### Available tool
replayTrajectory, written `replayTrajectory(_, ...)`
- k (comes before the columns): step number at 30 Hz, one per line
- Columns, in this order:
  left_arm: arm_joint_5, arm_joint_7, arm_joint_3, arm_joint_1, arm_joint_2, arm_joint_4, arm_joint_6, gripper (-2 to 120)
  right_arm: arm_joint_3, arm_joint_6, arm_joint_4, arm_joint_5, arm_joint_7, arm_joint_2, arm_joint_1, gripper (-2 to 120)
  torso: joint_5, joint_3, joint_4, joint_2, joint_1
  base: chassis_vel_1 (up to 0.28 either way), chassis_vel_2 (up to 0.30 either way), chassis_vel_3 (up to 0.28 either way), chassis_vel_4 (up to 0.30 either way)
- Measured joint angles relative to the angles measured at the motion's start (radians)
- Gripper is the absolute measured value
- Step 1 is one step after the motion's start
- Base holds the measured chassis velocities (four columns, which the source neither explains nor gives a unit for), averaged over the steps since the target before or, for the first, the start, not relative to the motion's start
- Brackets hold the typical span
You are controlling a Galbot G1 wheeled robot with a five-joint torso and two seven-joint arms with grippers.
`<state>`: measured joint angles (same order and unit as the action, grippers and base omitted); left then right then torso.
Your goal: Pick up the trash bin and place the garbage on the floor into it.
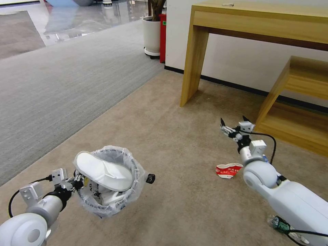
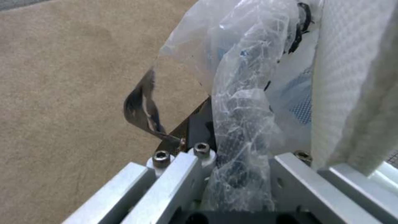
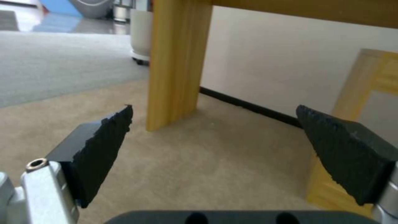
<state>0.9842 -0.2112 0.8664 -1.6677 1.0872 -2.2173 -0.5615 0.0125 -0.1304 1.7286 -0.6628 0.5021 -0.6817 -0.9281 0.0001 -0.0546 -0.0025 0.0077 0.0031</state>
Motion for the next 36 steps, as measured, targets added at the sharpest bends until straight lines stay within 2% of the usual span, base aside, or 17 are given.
replayTrajectory(13, -0.016, 0.007, 0.008, -0.028, 0.015, -0.015, 0.004, 1, 0.008, -0.025, -0.015, 0.017, -0.02, -0.013, -0.022, 100, -0.0002, 0.0, 0.0002, 0.0, 0.0, -0.034, -0.025, -0.031, -0.034)
replayTrajectory(36, -0.03, 0.009, 0.015, -0.04, 0.033, -0.027, 0.006, 1, 0.0, -0.105, -0.046, 0.063, -0.076, -0.03, -0.018, 100, -0.0001, 0.0, -0.0001, 0.0, 0.0, -0.109, -0.111, -0.105, -0.109)
